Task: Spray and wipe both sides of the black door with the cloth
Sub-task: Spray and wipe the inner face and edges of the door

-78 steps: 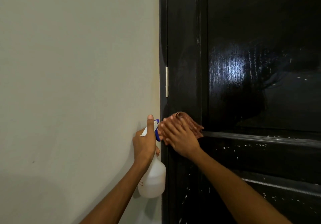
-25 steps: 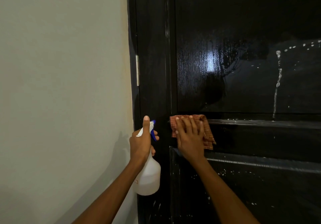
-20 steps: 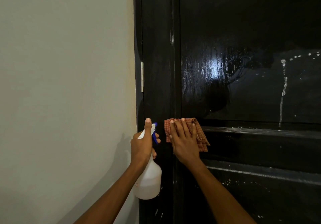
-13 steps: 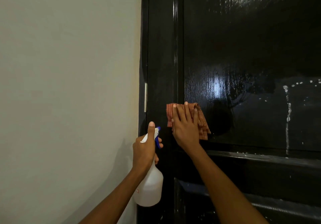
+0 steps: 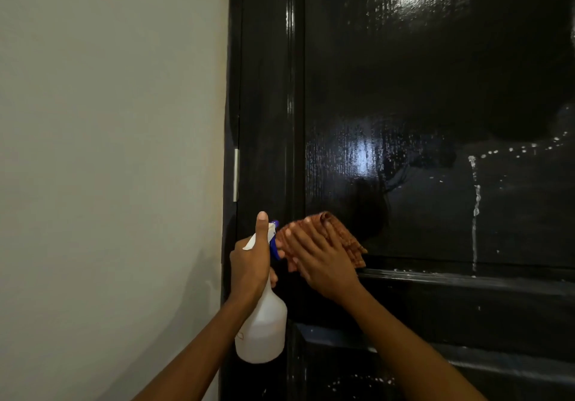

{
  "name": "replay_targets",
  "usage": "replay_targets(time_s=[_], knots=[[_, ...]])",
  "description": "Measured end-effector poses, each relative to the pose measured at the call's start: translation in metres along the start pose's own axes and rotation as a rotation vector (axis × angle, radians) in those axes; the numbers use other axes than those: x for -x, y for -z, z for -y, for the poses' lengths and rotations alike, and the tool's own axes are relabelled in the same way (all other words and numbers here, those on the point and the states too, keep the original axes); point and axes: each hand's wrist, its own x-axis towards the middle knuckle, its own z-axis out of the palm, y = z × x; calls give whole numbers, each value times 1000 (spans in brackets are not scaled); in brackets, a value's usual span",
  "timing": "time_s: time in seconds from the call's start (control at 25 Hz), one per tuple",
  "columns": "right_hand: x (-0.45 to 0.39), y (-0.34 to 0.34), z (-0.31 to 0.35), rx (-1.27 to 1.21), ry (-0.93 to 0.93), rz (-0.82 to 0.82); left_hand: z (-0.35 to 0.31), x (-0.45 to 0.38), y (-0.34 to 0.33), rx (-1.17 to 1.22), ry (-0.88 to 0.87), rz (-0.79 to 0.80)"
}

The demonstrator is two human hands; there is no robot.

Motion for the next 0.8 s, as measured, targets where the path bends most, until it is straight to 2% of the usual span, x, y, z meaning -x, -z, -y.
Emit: replay_targets(time_s=[0.08,0.16,0.4,0.48,0.6,0.64,0.68,0.72,0.8], knots=[[30,0,-13,44,102,67,4,5,-5,-3,6,24],[41,11,-36,66,116,85,6,11,-11,37,6,40],[56,72,-135,118,-270,-44,-17,14,-38,121,-35,110],[52,92,-175,122,-491,-63,-26,12,-46,128,-58,137],[22,112,-209,-30,-1047,-232,-33,8,-52,138,-71,160],[5,116,-209,-73,-1177,-280,-34,8,-53,145,-64,166],[-12,117,-204,-91,-1212,-292,-36,7,-55,153,-56,169],[-25,116,-196,-71,-1130,-264,-37,8,-58,159,-48,172],[-33,99,-171,34,-691,-139,-41,9,-64,155,-48,179]])
